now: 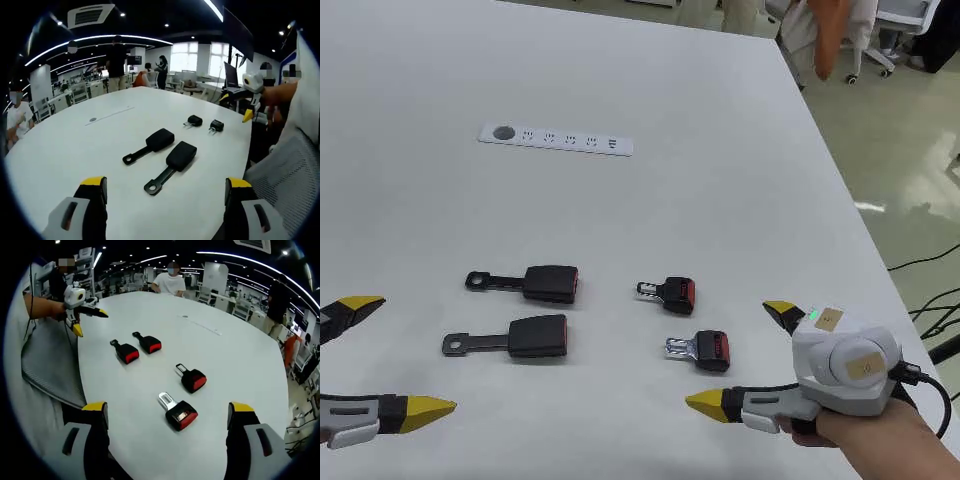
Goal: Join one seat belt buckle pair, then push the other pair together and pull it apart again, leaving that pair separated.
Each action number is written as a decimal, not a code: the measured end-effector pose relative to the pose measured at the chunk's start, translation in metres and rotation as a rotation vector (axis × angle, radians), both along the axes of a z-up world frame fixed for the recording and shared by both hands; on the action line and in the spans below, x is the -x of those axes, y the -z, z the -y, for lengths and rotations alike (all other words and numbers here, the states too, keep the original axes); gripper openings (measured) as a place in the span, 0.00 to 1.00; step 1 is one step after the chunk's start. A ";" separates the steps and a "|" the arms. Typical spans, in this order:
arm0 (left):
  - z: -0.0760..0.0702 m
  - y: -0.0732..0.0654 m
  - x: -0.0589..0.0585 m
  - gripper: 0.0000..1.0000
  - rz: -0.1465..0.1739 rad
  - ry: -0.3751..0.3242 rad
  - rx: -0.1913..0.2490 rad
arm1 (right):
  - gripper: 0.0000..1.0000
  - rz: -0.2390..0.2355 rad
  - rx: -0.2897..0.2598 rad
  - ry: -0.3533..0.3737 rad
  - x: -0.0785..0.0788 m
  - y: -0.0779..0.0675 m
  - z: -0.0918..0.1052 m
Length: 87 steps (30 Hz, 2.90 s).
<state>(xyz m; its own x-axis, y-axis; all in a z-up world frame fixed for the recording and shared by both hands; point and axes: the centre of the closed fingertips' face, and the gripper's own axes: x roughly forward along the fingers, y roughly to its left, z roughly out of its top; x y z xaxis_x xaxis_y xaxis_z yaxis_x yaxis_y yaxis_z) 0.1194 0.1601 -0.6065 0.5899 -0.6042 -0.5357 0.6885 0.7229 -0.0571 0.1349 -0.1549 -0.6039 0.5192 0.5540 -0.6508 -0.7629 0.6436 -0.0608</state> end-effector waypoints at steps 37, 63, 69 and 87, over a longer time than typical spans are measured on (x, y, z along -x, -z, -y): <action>-0.009 0.005 0.007 1.00 -0.002 0.012 -0.029 | 0.98 -0.001 0.004 0.016 0.009 0.002 0.006; -0.010 0.001 0.004 1.00 0.006 -0.008 -0.020 | 0.97 0.009 0.002 0.013 0.012 -0.002 0.002; -0.014 0.005 0.003 1.00 0.001 -0.016 -0.029 | 0.97 0.009 0.008 0.008 0.013 -0.001 0.001; -0.034 0.012 0.002 0.74 -0.052 -0.050 -0.169 | 0.89 -0.001 0.086 -0.052 0.020 0.002 0.008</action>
